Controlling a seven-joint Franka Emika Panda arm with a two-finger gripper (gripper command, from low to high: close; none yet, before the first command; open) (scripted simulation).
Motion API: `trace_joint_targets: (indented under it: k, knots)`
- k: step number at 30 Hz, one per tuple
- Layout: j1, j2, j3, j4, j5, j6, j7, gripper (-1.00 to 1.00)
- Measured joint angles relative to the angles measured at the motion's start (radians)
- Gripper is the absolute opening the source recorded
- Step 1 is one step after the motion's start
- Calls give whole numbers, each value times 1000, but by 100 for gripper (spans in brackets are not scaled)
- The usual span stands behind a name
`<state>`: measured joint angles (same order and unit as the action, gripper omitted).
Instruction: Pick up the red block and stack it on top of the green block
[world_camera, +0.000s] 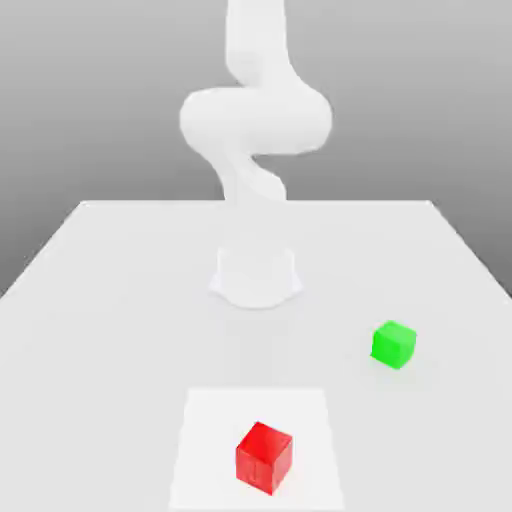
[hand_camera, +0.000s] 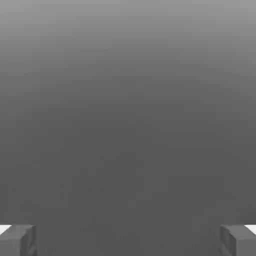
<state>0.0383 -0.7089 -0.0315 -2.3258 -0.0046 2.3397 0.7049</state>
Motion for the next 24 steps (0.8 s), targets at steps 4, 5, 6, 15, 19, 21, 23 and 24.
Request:
trace_joint_targets:
  k: [4, 5, 6, 15, 19, 21, 23, 24]
  knots:
    - [55, 150, -49, -43, 2, 67, -165, 0]
    - [68, 186, -60, -53, 4, 83, -206, 0]
    - [80, 223, -72, -64, 6, 99, -246, 0]
    - [161, 550, -144, -156, 50, 242, -630, 0]
    - [171, 695, -146, -198, 70, 305, -801, 0]
    - [166, 767, -140, -218, 72, 337, -880, 0]
    - [157, 839, -131, -235, 69, 372, -948, 0]
    - [152, 875, -124, -236, 76, 397, -969, 0]
